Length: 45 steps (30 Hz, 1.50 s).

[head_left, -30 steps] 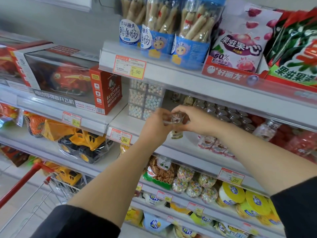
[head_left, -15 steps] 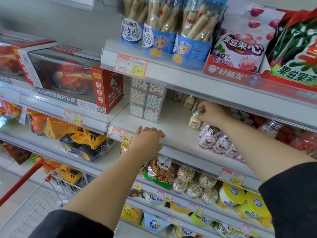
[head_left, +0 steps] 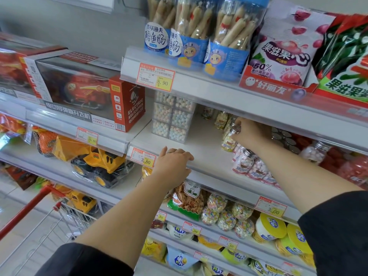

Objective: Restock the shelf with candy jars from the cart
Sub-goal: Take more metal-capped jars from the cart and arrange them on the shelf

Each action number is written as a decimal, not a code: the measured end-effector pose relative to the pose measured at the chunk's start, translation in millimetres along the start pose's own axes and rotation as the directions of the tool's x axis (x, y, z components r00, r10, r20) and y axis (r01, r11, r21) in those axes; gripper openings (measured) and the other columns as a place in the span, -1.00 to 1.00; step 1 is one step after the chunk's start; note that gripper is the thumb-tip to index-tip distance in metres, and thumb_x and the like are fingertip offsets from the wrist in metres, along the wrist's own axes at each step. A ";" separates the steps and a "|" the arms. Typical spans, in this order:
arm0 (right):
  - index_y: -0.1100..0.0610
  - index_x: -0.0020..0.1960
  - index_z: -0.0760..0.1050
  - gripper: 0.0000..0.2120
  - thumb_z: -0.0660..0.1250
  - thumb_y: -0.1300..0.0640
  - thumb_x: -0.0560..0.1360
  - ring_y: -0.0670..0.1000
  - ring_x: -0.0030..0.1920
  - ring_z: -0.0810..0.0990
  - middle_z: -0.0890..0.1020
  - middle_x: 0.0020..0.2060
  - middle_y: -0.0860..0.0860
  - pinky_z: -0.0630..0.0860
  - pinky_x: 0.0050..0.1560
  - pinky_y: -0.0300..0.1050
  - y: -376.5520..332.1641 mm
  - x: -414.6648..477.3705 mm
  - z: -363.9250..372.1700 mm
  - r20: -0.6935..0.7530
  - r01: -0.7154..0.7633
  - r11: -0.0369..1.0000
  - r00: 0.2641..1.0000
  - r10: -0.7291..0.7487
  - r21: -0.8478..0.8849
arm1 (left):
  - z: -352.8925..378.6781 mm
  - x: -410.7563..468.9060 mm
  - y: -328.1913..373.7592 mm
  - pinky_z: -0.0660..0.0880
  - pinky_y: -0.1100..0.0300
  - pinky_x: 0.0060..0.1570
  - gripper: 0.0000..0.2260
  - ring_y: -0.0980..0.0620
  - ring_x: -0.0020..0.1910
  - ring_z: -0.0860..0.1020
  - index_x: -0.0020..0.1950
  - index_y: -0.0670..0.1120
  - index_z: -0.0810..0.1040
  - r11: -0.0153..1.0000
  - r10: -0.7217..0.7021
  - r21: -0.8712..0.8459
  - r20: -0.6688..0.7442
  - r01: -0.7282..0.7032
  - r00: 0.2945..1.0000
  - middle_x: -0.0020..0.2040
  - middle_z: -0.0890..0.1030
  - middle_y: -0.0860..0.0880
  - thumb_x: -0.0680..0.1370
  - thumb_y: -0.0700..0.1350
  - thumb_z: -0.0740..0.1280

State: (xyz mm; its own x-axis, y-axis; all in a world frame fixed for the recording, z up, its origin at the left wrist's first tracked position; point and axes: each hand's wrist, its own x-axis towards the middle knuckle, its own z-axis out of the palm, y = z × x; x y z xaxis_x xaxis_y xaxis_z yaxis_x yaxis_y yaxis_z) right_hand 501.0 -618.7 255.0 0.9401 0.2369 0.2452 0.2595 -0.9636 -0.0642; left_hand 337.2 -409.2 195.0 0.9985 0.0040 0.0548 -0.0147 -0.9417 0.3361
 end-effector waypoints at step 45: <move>0.07 0.20 0.44 -0.60 0.35 -0.13 0.48 0.15 0.03 0.59 0.63 0.00 0.04 0.51 -0.05 -0.02 -314.0 -410.2 543.1 0.958 -0.039 0.996 0.278 -0.062 0.076 | 309.9 -352.9 -315.6 0.31 -0.06 0.26 -0.73 -0.01 -0.15 0.64 -0.03 0.11 0.64 0.839 -0.541 0.039 0.178 0.543 0.822 -0.16 0.65 0.13 0.35 -0.18 0.47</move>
State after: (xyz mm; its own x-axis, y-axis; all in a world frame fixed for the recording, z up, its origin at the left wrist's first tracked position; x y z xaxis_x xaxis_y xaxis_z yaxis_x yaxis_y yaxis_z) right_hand 153.9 -345.9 -350.7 0.4576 0.2445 -0.8549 0.2387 -0.9599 -0.1468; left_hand 5.9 -217.7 -221.8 0.8382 0.4529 -0.3040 0.5323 -0.8006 0.2751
